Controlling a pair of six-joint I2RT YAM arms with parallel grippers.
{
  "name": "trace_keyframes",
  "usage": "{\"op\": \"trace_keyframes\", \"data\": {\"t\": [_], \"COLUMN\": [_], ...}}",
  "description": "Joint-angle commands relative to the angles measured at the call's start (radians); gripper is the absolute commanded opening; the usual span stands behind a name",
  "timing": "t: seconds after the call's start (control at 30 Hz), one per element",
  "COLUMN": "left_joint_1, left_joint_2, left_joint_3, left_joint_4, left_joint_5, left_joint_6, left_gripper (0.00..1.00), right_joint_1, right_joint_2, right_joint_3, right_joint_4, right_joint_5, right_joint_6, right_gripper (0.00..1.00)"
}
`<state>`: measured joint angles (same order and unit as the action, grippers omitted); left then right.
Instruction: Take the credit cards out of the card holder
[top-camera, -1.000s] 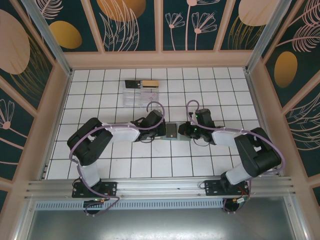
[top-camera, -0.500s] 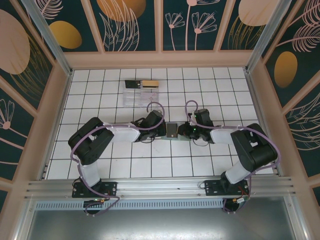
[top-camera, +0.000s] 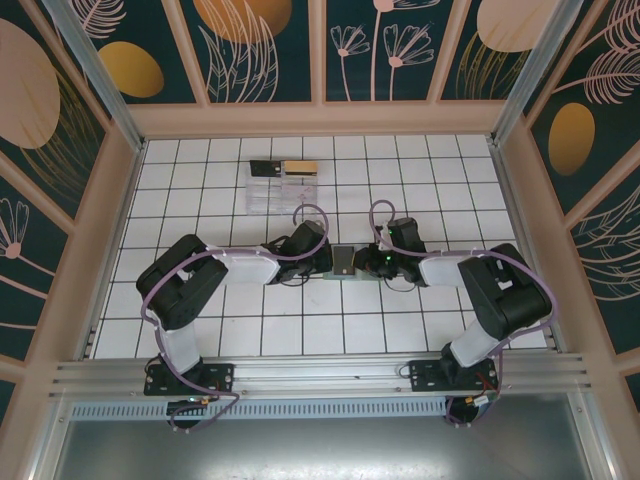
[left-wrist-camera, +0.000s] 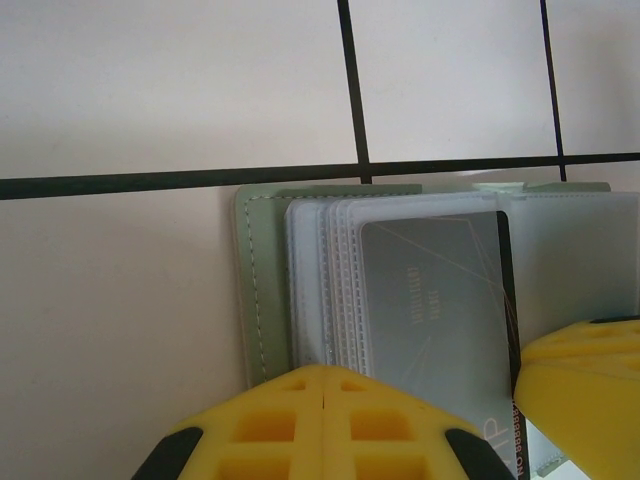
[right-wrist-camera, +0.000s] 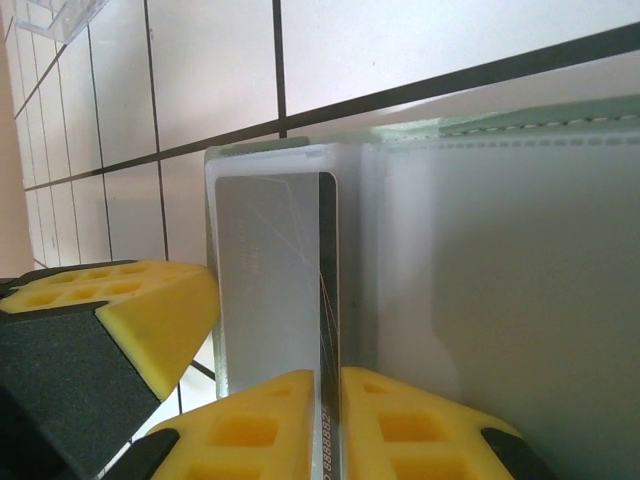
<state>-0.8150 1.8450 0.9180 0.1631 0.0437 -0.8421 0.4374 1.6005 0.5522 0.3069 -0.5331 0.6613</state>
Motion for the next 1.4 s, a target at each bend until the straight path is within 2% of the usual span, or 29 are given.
{"op": "trace_keyframes", "data": {"t": [0.0,0.23,0.6,0.8,1.07,1.37], "left_joint_1": [0.002,0.002,0.002,0.003,0.002,0.002], "left_joint_2": [0.018,0.014,0.014,0.016,0.007,0.014], "left_joint_3": [-0.022,-0.024,-0.026,-0.022,-0.013,-0.005], "left_joint_4": [-0.023,-0.031,-0.042,-0.045,-0.051,-0.051], "left_joint_5": [0.015,0.009,0.001,0.003,0.005,0.012], "left_joint_6": [-0.009,-0.014,-0.018,-0.016,-0.008,-0.006], "left_gripper": [0.00,0.00,0.00,0.00,0.00,0.00], "right_joint_1": [-0.007,-0.020,-0.093,-0.108,-0.090,-0.087], "right_joint_2": [0.014,0.004,-0.009,-0.032,-0.021,0.031], "right_joint_3": [0.019,0.004,-0.054,-0.058,-0.045,-0.038], "right_joint_4": [0.034,0.021,-0.018,-0.040,0.021,0.086], "right_joint_5": [-0.031,-0.011,0.006,-0.004,-0.054,-0.092], "right_joint_6": [0.012,0.015,0.006,-0.020,-0.003,0.025], "right_gripper": [0.17,0.01,0.00,0.03,0.22,0.22]}}
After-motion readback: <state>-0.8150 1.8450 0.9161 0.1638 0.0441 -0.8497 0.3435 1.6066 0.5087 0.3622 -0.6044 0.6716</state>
